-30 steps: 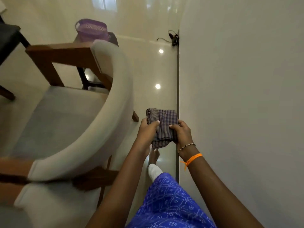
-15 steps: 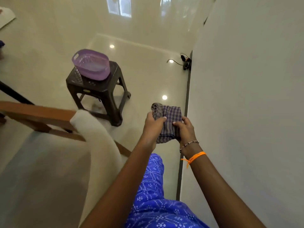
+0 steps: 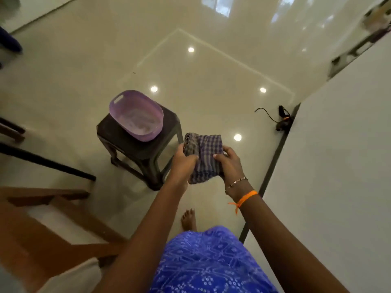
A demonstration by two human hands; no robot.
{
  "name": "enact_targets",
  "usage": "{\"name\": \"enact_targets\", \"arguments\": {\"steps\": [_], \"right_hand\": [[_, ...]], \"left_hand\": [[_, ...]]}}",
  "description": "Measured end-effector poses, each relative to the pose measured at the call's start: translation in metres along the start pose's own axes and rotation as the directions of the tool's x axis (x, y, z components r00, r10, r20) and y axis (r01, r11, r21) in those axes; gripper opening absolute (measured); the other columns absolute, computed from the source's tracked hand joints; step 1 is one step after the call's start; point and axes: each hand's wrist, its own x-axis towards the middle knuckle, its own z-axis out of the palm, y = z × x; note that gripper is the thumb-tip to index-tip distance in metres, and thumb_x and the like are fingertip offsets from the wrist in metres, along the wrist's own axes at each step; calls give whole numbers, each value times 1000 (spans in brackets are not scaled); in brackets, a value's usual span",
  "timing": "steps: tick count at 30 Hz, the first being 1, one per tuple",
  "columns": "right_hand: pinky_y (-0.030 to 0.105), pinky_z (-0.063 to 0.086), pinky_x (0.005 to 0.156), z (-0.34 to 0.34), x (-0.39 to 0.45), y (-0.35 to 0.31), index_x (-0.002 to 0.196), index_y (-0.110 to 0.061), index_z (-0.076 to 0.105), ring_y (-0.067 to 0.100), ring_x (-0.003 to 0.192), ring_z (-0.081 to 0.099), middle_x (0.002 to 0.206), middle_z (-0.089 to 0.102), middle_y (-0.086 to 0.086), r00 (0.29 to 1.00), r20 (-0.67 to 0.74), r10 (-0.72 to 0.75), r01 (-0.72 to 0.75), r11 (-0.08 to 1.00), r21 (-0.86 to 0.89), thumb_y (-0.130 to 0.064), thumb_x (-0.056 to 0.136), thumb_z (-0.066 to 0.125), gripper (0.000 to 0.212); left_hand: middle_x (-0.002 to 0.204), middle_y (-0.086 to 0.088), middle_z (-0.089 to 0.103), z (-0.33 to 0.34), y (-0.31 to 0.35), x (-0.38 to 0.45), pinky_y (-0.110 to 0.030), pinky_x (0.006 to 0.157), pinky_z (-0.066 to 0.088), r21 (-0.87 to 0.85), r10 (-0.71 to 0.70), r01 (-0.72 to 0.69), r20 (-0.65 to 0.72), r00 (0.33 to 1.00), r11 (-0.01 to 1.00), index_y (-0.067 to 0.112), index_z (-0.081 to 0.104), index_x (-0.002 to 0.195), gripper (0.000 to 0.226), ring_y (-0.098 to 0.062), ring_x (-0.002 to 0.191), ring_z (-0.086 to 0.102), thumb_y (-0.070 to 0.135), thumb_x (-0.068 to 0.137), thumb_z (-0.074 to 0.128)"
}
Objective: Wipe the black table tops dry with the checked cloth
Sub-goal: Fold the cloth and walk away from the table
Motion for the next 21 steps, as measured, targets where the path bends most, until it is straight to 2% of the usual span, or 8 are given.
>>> {"name": "enact_targets", "arguments": {"steps": [4,8,10,14,18,21], "right_hand": [[52,47,95,17,81,-54,114,0,54,39,108,57,122,57,29,996,84,8,-6,1000,-20,6,88,47,28],[44,48,87,43,166,-103,115,7,55,29,98,55,115,59,28,987,161,-14,28,996,-89,8,86,47,30],[45,48,89,59,216,-127,115,6,56,30,100,57,119,59,27,978,210,4,22,993,-119,6,87,48,29],[47,47,92,87,304,-186,120,2,52,39,113,56,126,56,25,948,311,66,12,971,-241,-1,89,49,32],[33,49,71,108,366,-247,116,-3,50,28,97,57,122,57,22,926,370,71,35,961,-273,-4,90,50,26],[34,48,76,133,402,-283,122,0,48,29,99,57,123,57,24,918,387,86,47,946,-321,-4,90,50,32]], "left_hand": [[119,-7,56,14,54,57,-20,55,48,-21,51,-52,-18,999,998,14,38,136,54,-11,85,57,-4,86,44],[97,1,60,32,107,117,-14,39,45,-87,57,-66,-95,994,994,18,43,130,49,-6,75,56,-3,85,41],[89,3,57,43,134,158,-16,38,44,-103,43,-61,-167,985,993,15,45,126,45,-8,72,55,-1,84,42],[97,-3,56,69,195,239,-22,49,43,-119,-23,-12,-285,958,993,9,46,126,37,-9,73,53,11,89,47],[102,-1,56,91,250,302,-20,49,42,-182,-62,7,-294,954,983,14,44,127,38,-6,76,53,20,91,51],[107,-5,59,91,284,341,-16,45,41,-243,-49,-40,-350,936,969,15,47,124,36,-5,74,55,18,88,53]]}}
